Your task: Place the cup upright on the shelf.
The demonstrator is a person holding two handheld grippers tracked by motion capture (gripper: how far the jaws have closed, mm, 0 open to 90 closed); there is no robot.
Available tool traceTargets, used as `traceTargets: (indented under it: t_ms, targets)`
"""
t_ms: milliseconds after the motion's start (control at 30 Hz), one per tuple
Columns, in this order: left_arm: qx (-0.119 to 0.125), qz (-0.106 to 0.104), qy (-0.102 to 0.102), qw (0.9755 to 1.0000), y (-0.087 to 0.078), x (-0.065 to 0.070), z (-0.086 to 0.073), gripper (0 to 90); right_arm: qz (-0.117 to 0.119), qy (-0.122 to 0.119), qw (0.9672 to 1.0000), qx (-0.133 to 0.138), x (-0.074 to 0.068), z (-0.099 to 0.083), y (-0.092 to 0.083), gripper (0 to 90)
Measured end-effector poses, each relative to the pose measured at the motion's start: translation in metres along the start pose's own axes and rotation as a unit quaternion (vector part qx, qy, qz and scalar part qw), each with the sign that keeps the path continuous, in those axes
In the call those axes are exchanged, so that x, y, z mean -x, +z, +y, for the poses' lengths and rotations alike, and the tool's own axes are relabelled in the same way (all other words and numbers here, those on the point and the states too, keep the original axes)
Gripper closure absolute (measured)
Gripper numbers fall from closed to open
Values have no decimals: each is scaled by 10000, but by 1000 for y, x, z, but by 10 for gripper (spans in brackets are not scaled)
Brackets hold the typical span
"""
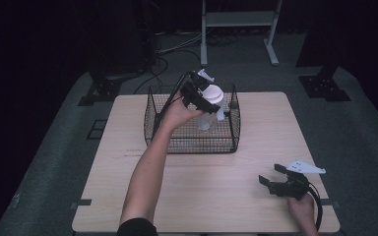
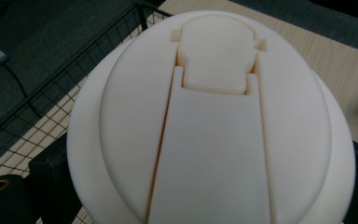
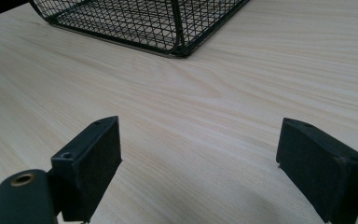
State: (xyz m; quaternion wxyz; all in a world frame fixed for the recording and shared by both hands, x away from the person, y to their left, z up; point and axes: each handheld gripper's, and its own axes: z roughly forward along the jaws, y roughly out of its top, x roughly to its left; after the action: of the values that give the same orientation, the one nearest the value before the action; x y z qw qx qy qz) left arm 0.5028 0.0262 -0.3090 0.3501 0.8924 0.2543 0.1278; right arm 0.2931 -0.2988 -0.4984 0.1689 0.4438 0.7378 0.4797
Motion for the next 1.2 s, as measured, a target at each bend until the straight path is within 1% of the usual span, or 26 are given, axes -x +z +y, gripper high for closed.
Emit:
traceTargets:
  t_ms: [33,67,133,167,333,367,433,467,567,600,800,900,933,967,1000,1033,1067,1133,1200]
  targets:
    - [-3,40,-43,10000,2,-1,-2,52,5,5,10000,-7,0,0,0,129]
    - [-37,44,-45,10000,4,-2,-3,52,10,-9,10000,-5,0,0,0,129]
    - [-40,22,-118,9999,7,-5,-6,52,13,-10,10000,-5,0,0,0,129]
    - [-28,51,-173,9998,9,-6,-8,52,14,-12,10000,6,1,0,0,129]
    - [-74,151,-269,9995,16,-14,-17,52,19,10,10000,-8,1,0,0,129]
    - [-110,173,-258,9995,16,-15,-19,52,23,6,10000,0,1,0,0,129]
    - [-77,188,-322,9993,18,-17,-24,52,21,17,10000,4,1,0,0,129]
    - [-18,184,-414,9990,19,-20,-27,52,24,20,10000,10,1,0,0,129]
    - [57,215,-404,9989,19,-23,-32,52,20,29,10000,12,1,0,-1,129]
    - [68,209,-440,9988,19,-24,-33,52,18,25,10000,8,1,0,-1,129]
    - [-56,170,-433,9989,22,-28,-37,51,2,33,10000,11,1,0,-1,129]
    - [-57,123,-346,9993,24,-28,-40,51,2,30,10000,19,1,0,-1,129]
    - [-51,105,-349,9993,24,-27,-41,51,-1,31,10000,23,1,0,-1,129]
    - [-76,95,-356,9993,26,-26,-42,51,-3,29,10000,25,1,0,-1,129]
    - [-141,97,-309,9994,27,-26,-43,51,-4,41,10000,35,1,0,-1,129]
    - [-120,105,-312,9994,29,-24,-44,51,-3,45,10000,50,1,0,-1,129]
    - [-49,110,-292,9995,28,-24,-45,51,6,55,10000,51,1,0,-1,129]
    - [-65,54,-342,9994,28,-25,-47,50,19,51,10000,51,1,0,-1,129]
    - [-67,54,-367,9993,27,-26,-47,50,33,57,10000,52,1,1,0,129]
